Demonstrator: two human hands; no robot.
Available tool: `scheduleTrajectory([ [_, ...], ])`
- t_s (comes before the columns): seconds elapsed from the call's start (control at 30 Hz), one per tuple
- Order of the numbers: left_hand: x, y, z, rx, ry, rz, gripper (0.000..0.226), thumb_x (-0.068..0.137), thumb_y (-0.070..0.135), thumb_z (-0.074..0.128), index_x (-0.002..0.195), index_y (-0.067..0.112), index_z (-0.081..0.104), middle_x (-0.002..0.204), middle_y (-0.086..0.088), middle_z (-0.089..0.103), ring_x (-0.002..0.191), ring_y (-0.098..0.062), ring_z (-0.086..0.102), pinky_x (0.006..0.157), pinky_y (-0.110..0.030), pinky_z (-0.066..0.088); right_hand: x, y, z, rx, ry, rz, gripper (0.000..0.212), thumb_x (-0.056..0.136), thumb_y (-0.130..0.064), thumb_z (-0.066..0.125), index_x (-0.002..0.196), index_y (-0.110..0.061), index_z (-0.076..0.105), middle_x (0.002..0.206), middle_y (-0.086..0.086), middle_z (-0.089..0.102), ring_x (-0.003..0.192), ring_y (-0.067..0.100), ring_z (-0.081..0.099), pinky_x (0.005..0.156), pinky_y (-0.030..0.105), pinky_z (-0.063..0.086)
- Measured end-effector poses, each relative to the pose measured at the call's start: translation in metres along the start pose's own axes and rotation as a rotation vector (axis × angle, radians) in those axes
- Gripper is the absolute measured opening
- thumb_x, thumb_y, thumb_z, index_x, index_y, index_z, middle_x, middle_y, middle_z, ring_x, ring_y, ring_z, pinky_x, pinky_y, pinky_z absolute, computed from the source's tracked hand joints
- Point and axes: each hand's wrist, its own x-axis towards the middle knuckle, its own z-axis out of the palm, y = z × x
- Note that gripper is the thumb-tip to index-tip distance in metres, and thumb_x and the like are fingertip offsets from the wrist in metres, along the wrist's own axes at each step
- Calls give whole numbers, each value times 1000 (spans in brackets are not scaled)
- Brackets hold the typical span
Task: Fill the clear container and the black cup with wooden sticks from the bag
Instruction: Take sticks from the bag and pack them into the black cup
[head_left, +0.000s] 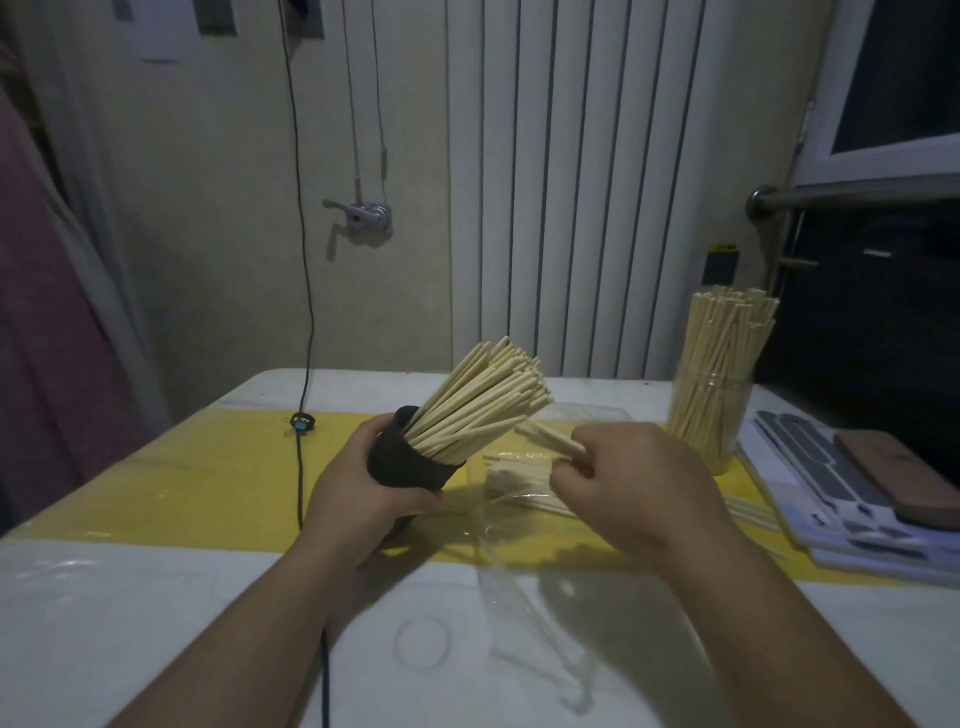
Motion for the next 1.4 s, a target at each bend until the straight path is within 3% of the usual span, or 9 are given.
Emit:
scheduleTrajectory([
  [0.2, -1, 1, -1, 23, -18, 8, 76, 60, 5, 91, 111, 49, 54, 110, 19, 63, 99, -5, 59, 67, -20, 49, 0, 6, 6, 196, 763, -217, 35, 94, -29, 42, 63, -15, 43, 55, 3, 39, 47, 23, 35, 44, 32, 27],
  [0.37, 0, 0, -1, 25, -22, 8, 78, 60, 5, 91, 115, 46, 55, 110, 20, 63, 99, -3, 59, 67, -20, 49, 4, 13, 16, 226, 925, -319, 41, 101, -26, 41, 67, -7, 50, 69, 12, 48, 62, 26, 42, 55, 39, 33],
  [0.5, 0, 0, -1, 40, -25, 23, 78, 60, 4, 91, 111, 51, 55, 108, 22, 64, 99, 0, 59, 66, -16, 48, -1, 11, 14, 374, 995, -351, 46, 105, -27, 37, 70, -4, 53, 72, 13, 50, 62, 17, 42, 57, 24, 29],
  [0.63, 1, -1, -1, 33, -30, 19, 78, 58, 3, 90, 109, 52, 56, 107, 20, 67, 99, -2, 61, 67, -16, 49, -1, 8, 11, 422, 989, -315, 50, 105, -31, 42, 82, 4, 68, 82, 17, 55, 76, 9, 44, 66, 12, 31],
  [0.8, 2, -4, -1, 39, -33, 21, 78, 57, 5, 91, 112, 49, 58, 106, 20, 68, 100, -6, 62, 69, -20, 51, 1, 5, 10, 582, 975, -245, 25, 98, -20, 58, 100, 1, 72, 95, 11, 63, 87, 3, 54, 81, 8, 39],
  [0.9, 2, -4, 0, 46, -33, 28, 78, 56, 4, 91, 110, 50, 58, 101, 24, 68, 100, -4, 63, 71, -22, 50, 1, 2, 8, 791, 886, -135, 20, 98, -27, 56, 93, -16, 73, 88, 7, 68, 87, -2, 60, 80, 10, 40],
  [1.0, 2, -4, -1, 62, -37, 30, 77, 55, 8, 92, 108, 53, 58, 98, 31, 66, 98, -3, 63, 72, -23, 50, 1, -5, 7, 931, 796, -92, 19, 96, -33, 57, 81, -36, 68, 78, 0, 71, 82, 10, 67, 79, 17, 45],
  [1.2, 1, -1, 0, 74, -52, 44, 77, 51, 13, 92, 107, 53, 58, 98, 33, 65, 98, -3, 63, 72, -24, 51, -1, -10, 6, 1078, 721, -69, 19, 94, -29, 65, 77, -33, 72, 73, 0, 72, 76, 16, 70, 75, 24, 51],
  [1.4, 1, -1, 2, 82, -62, 58, 79, 49, 12, 91, 113, 49, 62, 100, 28, 68, 99, -5, 65, 75, -28, 54, -3, -15, 10, 1087, 350, 42, 16, 89, -35, 65, 81, -24, 73, 79, -14, 72, 78, -3, 66, 68, 6, 44],
])
